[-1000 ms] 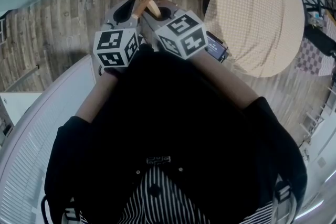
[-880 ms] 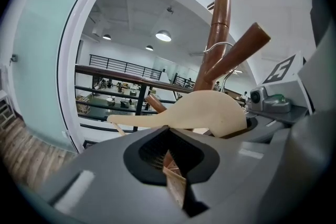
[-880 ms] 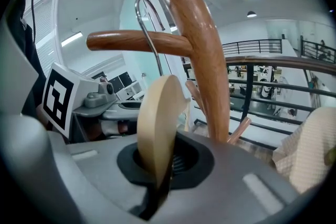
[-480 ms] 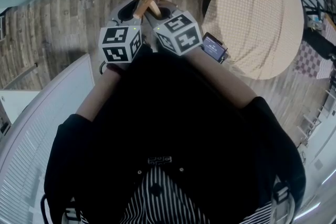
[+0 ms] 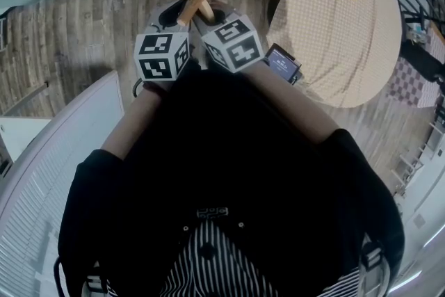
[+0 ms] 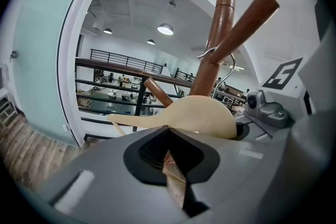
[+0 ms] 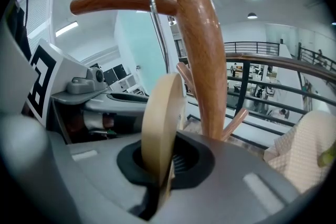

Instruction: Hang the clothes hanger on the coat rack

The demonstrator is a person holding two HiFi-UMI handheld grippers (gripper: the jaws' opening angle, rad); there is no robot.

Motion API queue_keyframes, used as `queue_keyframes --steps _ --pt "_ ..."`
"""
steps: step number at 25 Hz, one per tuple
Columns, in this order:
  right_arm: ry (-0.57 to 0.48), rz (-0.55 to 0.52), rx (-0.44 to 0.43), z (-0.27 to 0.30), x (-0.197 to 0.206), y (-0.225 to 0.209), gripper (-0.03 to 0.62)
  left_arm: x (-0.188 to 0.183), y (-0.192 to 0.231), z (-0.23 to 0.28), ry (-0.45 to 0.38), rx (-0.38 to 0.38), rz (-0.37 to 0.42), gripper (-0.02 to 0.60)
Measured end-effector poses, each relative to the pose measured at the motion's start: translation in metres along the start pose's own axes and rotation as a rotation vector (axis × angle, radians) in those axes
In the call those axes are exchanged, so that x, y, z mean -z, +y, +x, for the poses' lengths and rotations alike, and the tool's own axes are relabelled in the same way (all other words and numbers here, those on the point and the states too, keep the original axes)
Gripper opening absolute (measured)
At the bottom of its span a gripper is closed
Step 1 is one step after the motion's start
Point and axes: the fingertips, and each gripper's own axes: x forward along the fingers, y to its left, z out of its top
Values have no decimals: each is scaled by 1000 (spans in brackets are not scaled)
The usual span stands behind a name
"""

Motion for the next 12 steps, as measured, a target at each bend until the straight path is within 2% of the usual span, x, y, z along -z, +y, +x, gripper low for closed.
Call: queue_keyframes --steps 1,2,4,12 --pt "0 -5 -4 1 1 2 8 0 1 -1 -3 -3 -1 3" --pt "3 -8 -17 1 2 4 61 0 2 -1 -6 -7 -2 3" --pt "10 -9 -39 1 5 8 94 1 5 -2 -10 -15 -6 3" --pt "-13 -6 1 -16 4 -1 123 4 5 -12 -26 -39 -15 3"
